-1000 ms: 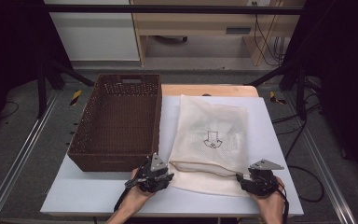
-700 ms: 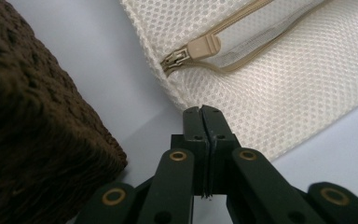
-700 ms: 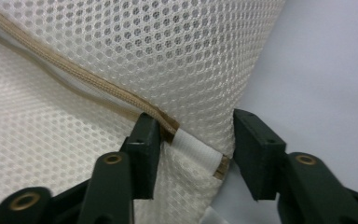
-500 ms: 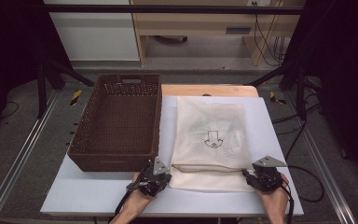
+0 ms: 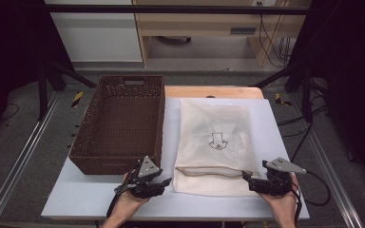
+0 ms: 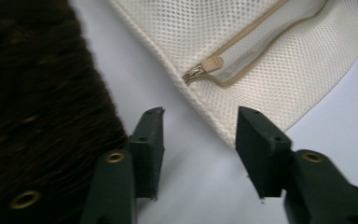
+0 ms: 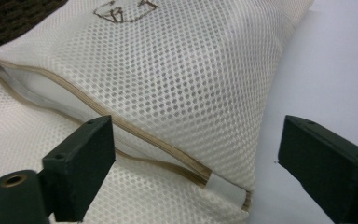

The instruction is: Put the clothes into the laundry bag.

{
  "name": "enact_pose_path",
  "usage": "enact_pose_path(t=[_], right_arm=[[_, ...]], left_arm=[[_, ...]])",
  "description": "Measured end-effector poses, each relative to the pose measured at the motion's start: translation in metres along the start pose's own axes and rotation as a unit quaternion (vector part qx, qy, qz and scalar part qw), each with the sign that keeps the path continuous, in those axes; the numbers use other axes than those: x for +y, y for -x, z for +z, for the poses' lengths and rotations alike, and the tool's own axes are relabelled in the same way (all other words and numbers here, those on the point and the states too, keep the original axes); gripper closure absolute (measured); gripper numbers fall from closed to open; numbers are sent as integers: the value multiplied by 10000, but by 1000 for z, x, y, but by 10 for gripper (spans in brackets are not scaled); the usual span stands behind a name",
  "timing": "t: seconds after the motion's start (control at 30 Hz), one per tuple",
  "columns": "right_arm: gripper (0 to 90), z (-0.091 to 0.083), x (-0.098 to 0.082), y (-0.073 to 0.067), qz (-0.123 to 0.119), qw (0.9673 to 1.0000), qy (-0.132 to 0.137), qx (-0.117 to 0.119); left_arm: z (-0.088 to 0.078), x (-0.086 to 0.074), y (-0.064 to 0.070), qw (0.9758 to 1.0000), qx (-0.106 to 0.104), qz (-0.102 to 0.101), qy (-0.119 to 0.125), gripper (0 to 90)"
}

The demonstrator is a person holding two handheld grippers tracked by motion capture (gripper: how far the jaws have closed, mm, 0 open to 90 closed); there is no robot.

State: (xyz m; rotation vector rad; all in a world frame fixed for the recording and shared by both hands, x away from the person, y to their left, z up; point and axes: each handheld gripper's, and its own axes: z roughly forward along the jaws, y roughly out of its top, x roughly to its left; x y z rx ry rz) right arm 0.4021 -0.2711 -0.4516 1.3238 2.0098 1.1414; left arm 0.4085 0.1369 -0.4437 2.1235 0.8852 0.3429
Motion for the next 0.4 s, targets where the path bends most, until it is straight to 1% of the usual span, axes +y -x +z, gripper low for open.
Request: enact_pose_path(t=[0.1,0.17,0.2,0.3,0.4], right_arm=[[82,-1,4,-2,7,10000,2,9],[79,-3,6,-3,47,10000,27,-27],[76,-4,7,-2,31,10000,42,-49],[75,-8,8,1,79,9998,158,-122],[75,-10,8,3,110,9996,199,-163]], left_arm=[[-7,-2,-6,9999,-10,-93,66,441],[-11,-3,-9,9999,42,-77,81,409],[-13,-4,-11,9999,48,-100,97,390],[-17,-8,-15,9998,84,-116,99,367],[-20,-12,-17,9999,85,-130,76,342]])
